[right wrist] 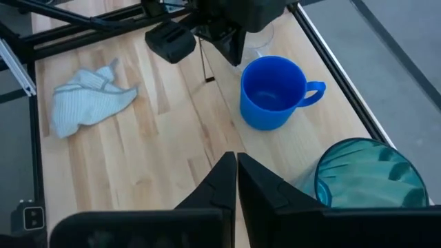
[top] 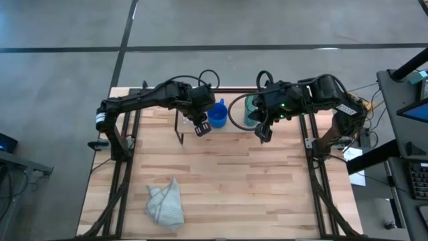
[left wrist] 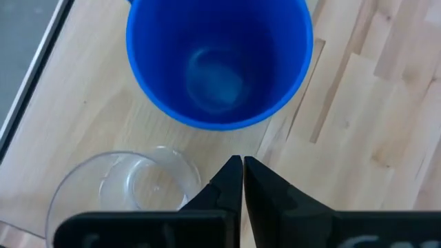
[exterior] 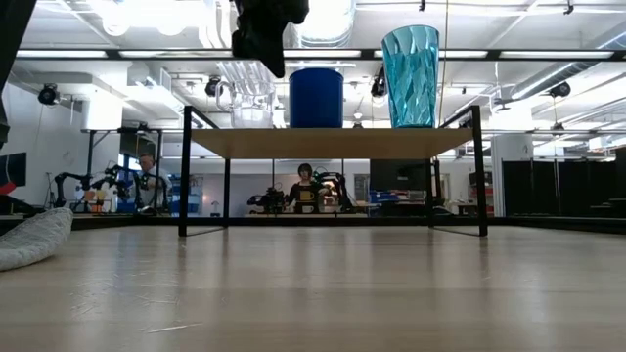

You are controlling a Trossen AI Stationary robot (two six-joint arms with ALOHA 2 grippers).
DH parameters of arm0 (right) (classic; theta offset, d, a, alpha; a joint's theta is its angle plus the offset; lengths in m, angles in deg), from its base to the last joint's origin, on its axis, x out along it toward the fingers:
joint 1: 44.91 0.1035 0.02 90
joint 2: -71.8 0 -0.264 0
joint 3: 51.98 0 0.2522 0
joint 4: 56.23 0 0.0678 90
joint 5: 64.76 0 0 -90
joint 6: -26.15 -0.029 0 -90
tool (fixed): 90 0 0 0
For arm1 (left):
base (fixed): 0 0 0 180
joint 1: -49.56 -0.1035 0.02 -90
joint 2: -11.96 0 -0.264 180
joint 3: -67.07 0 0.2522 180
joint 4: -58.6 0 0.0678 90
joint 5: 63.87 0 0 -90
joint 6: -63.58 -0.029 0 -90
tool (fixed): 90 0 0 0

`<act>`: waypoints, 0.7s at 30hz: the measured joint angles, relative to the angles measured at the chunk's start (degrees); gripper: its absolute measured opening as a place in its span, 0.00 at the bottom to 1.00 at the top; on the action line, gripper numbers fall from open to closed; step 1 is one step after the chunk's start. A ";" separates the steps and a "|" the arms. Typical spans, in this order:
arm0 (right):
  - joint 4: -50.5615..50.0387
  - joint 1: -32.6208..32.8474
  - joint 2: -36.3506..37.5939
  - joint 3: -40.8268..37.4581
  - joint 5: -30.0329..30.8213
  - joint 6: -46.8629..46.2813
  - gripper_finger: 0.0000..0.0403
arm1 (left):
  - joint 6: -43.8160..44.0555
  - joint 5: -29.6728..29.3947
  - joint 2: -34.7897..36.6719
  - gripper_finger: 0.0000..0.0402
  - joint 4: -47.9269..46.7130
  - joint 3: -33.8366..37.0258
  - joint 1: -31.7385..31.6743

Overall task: Stack small to large cups/mugs on shelf
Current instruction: Adjust the blue mug on the shelf

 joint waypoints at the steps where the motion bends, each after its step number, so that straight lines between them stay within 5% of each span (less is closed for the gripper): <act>1: 0.02 0.00 0.00 0.00 0.01 -0.01 0.02 | -0.17 0.00 0.00 0.00 0.36 0.14 0.00; 21: 0.57 0.00 0.00 0.00 0.01 -0.46 0.02 | -3.06 -0.04 0.00 0.00 4.22 2.83 -2.64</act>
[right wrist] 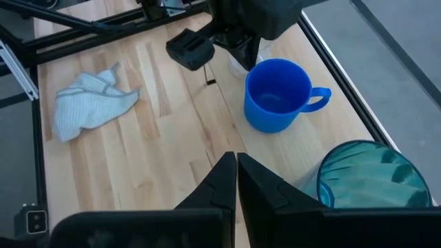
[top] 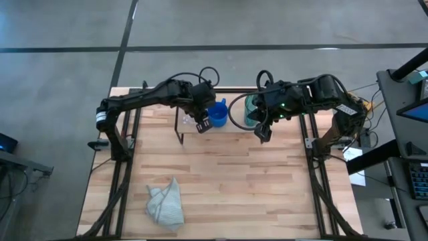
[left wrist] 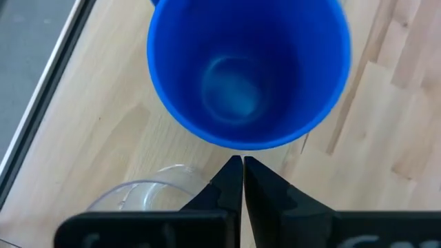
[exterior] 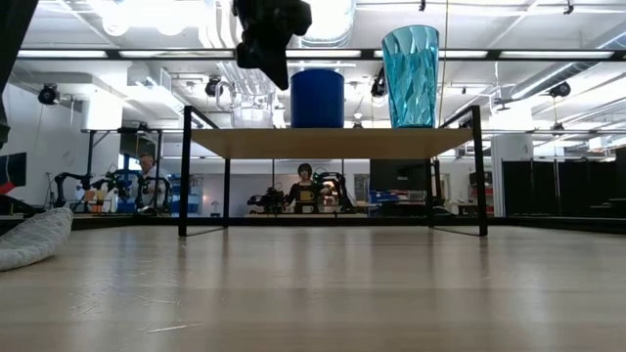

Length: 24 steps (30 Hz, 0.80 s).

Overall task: Stack small to large cups/mugs on shelf
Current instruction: Adjust the blue mug on the shelf

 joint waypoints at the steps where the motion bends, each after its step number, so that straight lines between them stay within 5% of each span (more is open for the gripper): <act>1: 0.09 0.00 0.00 0.00 0.00 0.00 0.02 | 0.00 0.02 0.00 0.00 0.21 0.44 -0.03; 24: 1.26 0.00 0.00 0.00 0.00 0.28 0.02 | -0.11 2.36 -1.09 0.00 6.81 1.13 -0.53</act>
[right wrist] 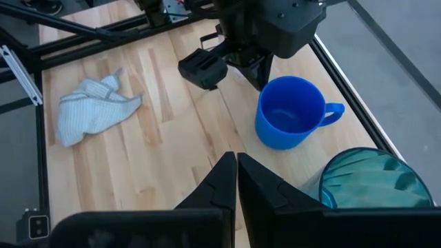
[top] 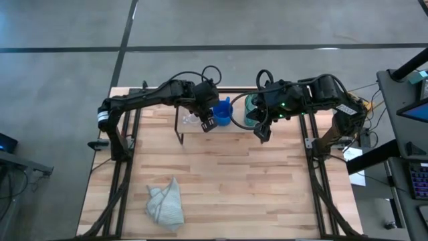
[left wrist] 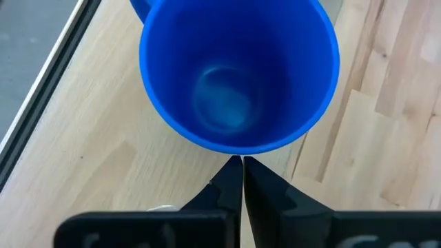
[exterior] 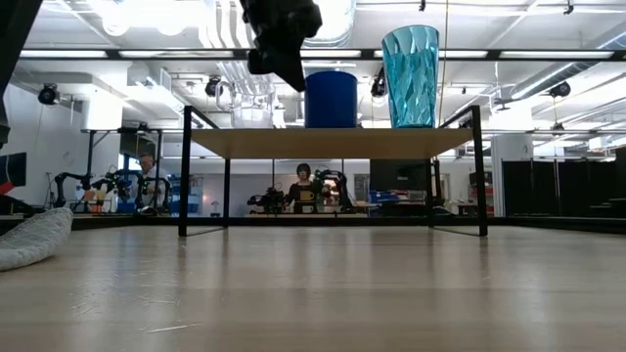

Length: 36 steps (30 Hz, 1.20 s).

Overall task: Stack small to large cups/mugs on shelf
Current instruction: Adjust the blue mug on the shelf, then return to Home Position

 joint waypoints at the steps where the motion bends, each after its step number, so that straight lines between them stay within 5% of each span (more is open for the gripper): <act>1: -0.04 0.00 0.00 0.00 0.00 0.00 0.02 | 0.00 0.04 0.00 0.00 -0.04 0.00 0.00; 10: -0.62 0.09 0.02 -0.01 0.00 1.49 0.02 | 3.35 1.15 4.55 0.00 -6.44 -2.77 1.32; 27: -1.43 0.52 1.81 0.17 -0.67 5.52 0.02 | 9.04 1.20 30.25 0.00 -4.90 -3.67 1.99; 32: 9.56 0.96 5.35 0.20 -12.71 13.64 0.02 | 6.28 1.22 36.03 0.00 -1.10 -2.63 1.99; 36: 10.17 1.23 9.06 -0.32 -13.68 12.87 0.02 | 6.34 1.22 40.92 0.00 -1.31 0.64 1.99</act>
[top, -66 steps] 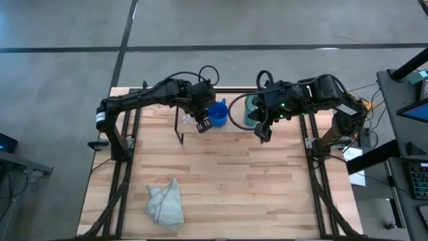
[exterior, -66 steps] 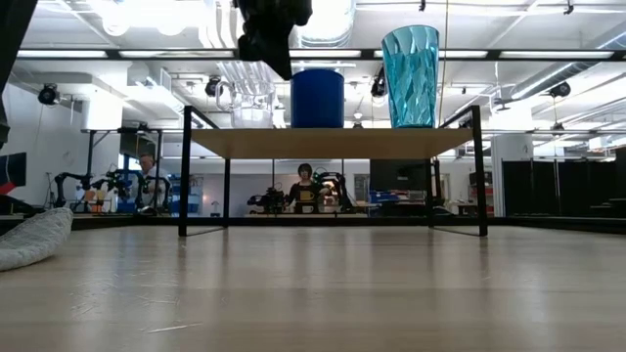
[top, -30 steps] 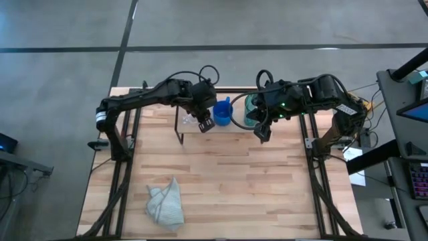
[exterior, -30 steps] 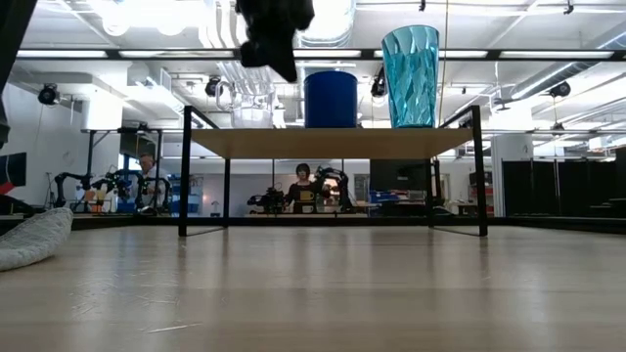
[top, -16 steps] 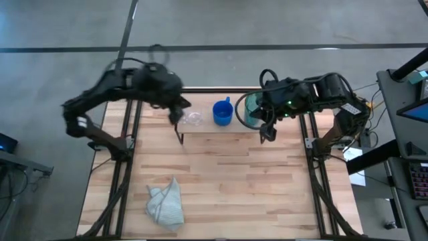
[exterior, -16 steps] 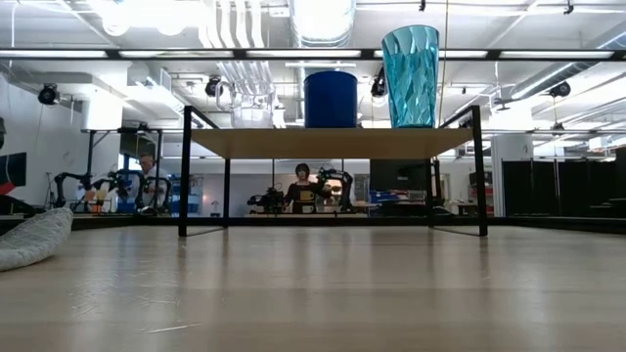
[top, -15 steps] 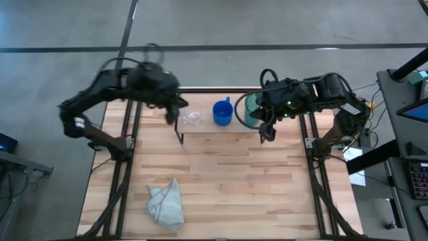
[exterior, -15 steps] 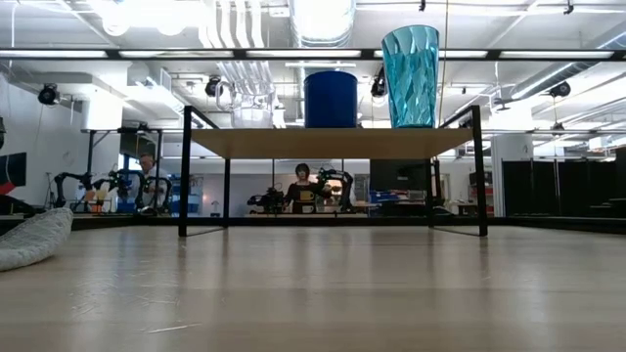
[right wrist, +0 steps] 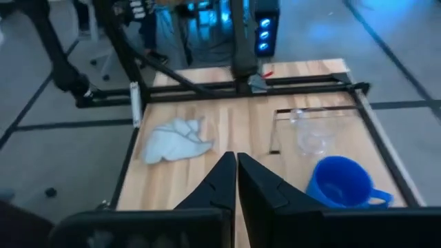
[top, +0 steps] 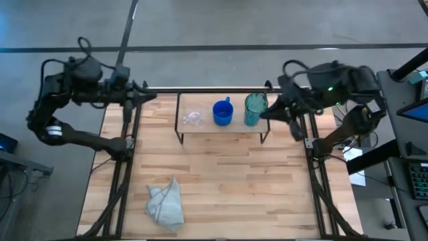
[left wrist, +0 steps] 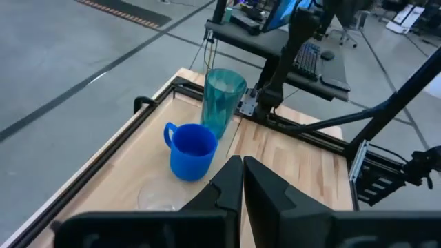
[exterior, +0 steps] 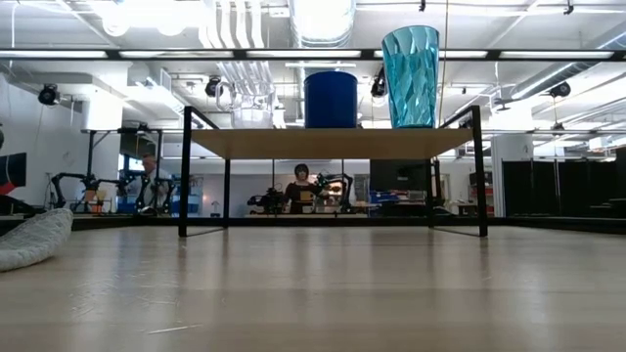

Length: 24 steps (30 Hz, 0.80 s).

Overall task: Stack small to large cups/mugs on shelf
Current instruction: Return to Home Position

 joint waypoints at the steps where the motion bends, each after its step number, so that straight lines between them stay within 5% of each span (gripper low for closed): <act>1: 0.08 0.29 0.86 -0.52 0.33 0.04 0.02 | 0.02 0.02 1.22 0.00 0.02 1.15 0.00; 7: 6.70 1.53 8.81 -10.63 0.15 0.20 0.02 | 0.58 0.19 8.77 0.00 7.98 13.54 -0.02; 16: 25.76 1.59 26.30 -41.28 -2.28 -2.82 0.02 | 3.48 4.13 24.11 0.00 26.09 37.04 -0.03; 24: 52.06 3.32 40.42 -69.07 -16.70 1.28 0.02 | 6.13 4.13 35.42 0.00 35.82 50.83 -0.04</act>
